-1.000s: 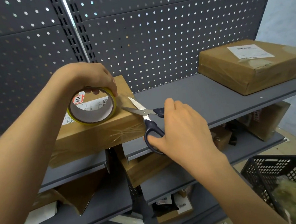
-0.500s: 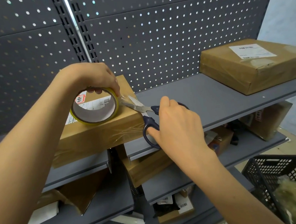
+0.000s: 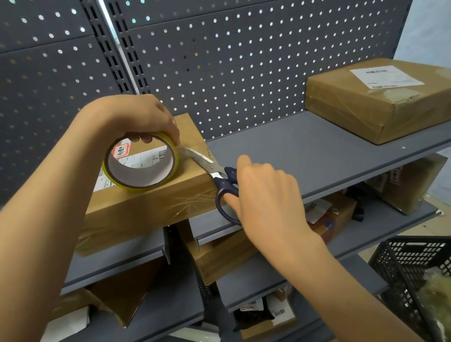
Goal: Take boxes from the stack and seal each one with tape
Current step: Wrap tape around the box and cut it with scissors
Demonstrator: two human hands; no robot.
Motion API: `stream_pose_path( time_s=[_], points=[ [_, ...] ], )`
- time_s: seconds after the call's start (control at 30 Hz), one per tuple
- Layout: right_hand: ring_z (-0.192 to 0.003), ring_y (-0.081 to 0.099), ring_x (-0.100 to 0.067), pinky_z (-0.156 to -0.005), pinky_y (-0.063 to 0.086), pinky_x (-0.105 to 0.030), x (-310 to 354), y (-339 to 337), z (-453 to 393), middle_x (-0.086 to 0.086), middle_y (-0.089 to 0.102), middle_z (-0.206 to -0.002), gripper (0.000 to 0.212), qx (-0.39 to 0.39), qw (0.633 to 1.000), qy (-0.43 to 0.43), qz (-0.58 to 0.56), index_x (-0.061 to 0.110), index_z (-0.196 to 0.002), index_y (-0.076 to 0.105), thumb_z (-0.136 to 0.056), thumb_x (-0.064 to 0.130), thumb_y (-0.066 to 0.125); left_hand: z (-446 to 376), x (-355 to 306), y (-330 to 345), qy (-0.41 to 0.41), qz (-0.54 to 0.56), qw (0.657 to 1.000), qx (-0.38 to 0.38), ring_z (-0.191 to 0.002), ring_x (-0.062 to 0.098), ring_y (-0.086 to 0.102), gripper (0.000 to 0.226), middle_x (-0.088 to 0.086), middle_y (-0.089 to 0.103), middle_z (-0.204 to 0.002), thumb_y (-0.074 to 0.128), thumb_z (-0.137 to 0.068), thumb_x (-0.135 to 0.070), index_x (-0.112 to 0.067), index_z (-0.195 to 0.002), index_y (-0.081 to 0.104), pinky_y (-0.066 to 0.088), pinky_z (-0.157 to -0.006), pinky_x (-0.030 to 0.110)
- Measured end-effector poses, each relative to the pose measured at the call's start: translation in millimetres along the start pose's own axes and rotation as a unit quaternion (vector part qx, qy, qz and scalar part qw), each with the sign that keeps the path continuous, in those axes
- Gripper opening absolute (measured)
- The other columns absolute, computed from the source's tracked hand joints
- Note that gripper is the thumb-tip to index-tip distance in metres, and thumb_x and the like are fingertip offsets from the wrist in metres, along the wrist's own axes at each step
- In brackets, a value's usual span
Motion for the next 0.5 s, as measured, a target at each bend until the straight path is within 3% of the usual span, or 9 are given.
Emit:
stream_pose_path(
  time_s=[0.07,0.2,0.33,0.5],
  points=[
    [-0.093,0.063,-0.022,-0.061,0.030,-0.025,-1.8,-2.6,-1.0,-0.001,0.060,-0.103,0.022,-0.004,1.000,0.015,-0.019,0.015,-0.098,0.034,-0.100,0.033,0.048,1.4,2.3,-0.7,0.002,0.008,1.000,-0.006,-0.060,0.019,0.041,0.011,0.012,0.054,-0.072,0.068,-0.085,-0.019,-0.009,-0.084,0.072,0.032,-0.050,0.025],
    [-0.088,0.057,-0.024,-0.061,0.027,-0.026,-4.6,-12.8,-4.2,-0.001,0.048,-0.092,0.034,-0.010,0.998,0.044,-0.049,0.015,-0.094,0.028,-0.097,0.040,0.050,4.5,3.9,-1.0,0.012,0.022,1.000,-0.014,-0.059,0.018,0.041,0.010,0.010,0.055,-0.070,0.068,-0.085,-0.019,-0.010,-0.083,0.071,0.032,-0.050,0.025],
    [-0.097,0.059,-0.026,-0.064,0.028,-0.028,-2.2,-14.5,-4.9,-0.003,0.057,-0.106,0.034,-0.016,0.997,0.047,-0.057,0.015,-0.095,0.028,-0.096,0.040,0.051,10.5,8.9,-3.8,0.016,0.047,0.998,-0.024,-0.055,0.016,0.039,0.011,0.008,0.052,-0.065,0.067,-0.087,-0.019,-0.011,-0.081,0.071,0.031,-0.048,0.024],
    [-0.099,0.059,-0.026,-0.066,0.031,-0.028,-1.8,-11.8,-9.3,-0.003,0.057,-0.109,0.033,-0.018,0.996,0.055,-0.064,0.017,-0.096,0.028,-0.095,0.038,0.053,16.3,16.2,-5.2,0.028,0.076,0.996,-0.043,-0.056,0.016,0.042,0.010,0.009,0.055,-0.067,0.066,-0.088,-0.018,-0.013,-0.080,0.070,0.032,-0.047,0.023]
  ],
)
Point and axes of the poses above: each hand's wrist, its own z-axis away from the middle knuckle, its own y-axis out of the palm, x = y × z, the point moved 4 cm from there along -z, towards the middle knuckle
